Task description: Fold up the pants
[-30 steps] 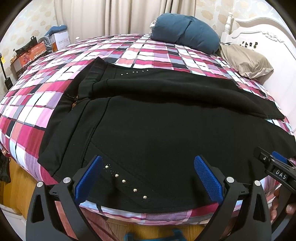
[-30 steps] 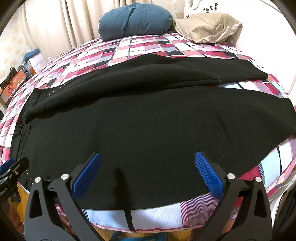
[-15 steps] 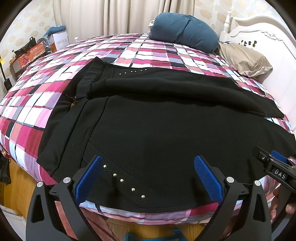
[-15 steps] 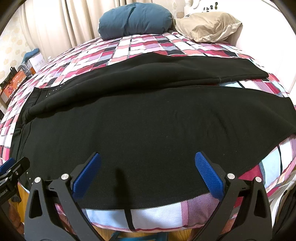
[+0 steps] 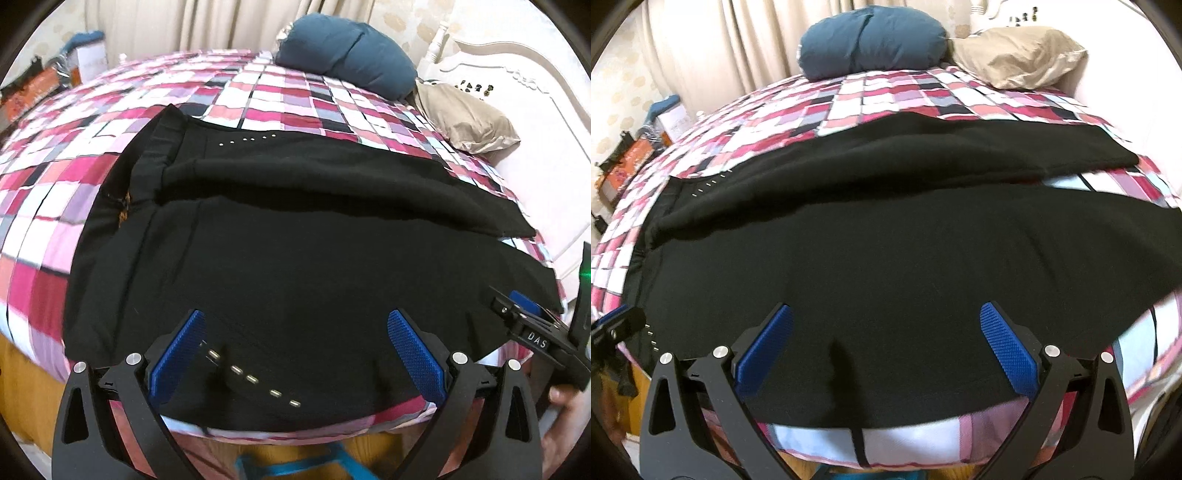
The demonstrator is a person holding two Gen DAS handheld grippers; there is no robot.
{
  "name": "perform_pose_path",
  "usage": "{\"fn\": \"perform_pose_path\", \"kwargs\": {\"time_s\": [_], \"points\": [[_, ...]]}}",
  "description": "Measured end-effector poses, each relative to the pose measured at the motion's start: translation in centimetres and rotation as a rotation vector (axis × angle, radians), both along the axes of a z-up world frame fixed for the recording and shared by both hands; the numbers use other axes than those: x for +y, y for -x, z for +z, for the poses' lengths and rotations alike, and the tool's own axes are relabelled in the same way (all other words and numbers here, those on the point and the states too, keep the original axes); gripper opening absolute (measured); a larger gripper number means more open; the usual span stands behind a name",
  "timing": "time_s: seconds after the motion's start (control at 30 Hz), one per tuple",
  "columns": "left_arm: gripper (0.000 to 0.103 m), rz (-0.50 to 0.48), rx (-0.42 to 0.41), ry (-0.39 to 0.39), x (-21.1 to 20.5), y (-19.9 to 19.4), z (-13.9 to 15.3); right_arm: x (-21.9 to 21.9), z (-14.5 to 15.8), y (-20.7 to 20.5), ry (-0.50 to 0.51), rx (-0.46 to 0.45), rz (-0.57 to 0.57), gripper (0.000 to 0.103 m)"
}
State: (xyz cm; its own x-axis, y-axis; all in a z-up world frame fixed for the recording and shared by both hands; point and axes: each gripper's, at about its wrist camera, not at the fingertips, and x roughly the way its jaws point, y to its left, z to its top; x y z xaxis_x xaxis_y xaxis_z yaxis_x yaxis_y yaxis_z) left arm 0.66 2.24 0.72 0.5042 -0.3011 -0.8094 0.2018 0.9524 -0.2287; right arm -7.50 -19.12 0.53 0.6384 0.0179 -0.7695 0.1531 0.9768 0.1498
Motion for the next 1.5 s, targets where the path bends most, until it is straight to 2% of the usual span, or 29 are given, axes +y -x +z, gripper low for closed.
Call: {"fn": "perform_pose_path", "kwargs": {"time_s": [0.07,0.17,0.23,0.3,0.43,0.6,0.77,0.87,1.1,1.2,1.27,1.3,1.33,1.37,1.43,1.5], "points": [[0.099,-0.052,0.046,0.078,2.1,-2.2,0.7,-0.3,0.8,-1.0,-0.042,-0.018,0.055,0.101],[0.099,-0.080,0.031,0.182,5.9,-5.7,2.2,-1.3,2.1,-2.7,-0.110,-0.039,0.088,0.101],[0.099,-0.073,0.006,0.194,8.4,-8.5,2.9,-2.0,2.9,-3.9,-0.132,-0.051,0.083,0.101],[0.099,-0.076,0.004,0.238,10.8,-11.5,2.9,-2.5,3.6,-5.2,-0.146,-0.064,0.073,0.101],[0.099,-0.049,0.062,0.318,14.7,-17.9,1.2,-2.9,4.3,-7.7,-0.141,-0.081,0.084,0.101],[0.099,-0.061,0.148,0.409,15.6,-23.4,-1.8,-3.4,4.0,-11.6,-0.152,-0.065,0.127,0.101],[0.099,-0.161,0.185,0.465,14.1,-26.1,-3.2,-5.0,3.0,-15.3,-0.244,-0.021,0.138,0.101],[0.099,-0.195,0.224,0.463,13.4,-27.2,-4.3,-5.4,2.9,-17.5,-0.275,-0.007,0.179,0.101],[0.099,-0.321,0.236,0.444,13.9,-27.3,-4.8,-5.1,3.2,-22.0,-0.233,0.027,0.316,0.101],[0.096,-0.285,0.256,0.486,14.4,-27.8,-4.7,-4.2,3.0,-24.1,-0.187,0.061,0.427,0.101],[0.047,-0.300,0.243,0.456,14.1,-27.7,-4.6,-4.0,2.8,-25.5,-0.147,0.085,0.472,0.100],[0.012,-0.294,0.256,0.411,13.7,-27.8,-4.9,-3.9,2.7,-26.1,-0.138,0.097,0.493,0.099],[0.011,-0.267,0.269,0.366,13.6,-27.9,-5.4,-4.0,2.6,-26.8,-0.130,0.110,0.512,0.093],[0.011,-0.262,0.281,0.381,13.7,-28.0,-5.8,-4.0,2.5,-27.7,-0.114,0.123,0.531,0.089],[0.011,-0.255,0.298,0.417,14.3,-28.1,-6.0,-3.9,2.1,-29.5,-0.082,0.168,0.581,0.072],[0.012,-0.248,0.322,0.449,14.7,-28.3,-6.4,-3.5,1.6,-30.8,-0.035,0.205,0.623,0.071]]}}
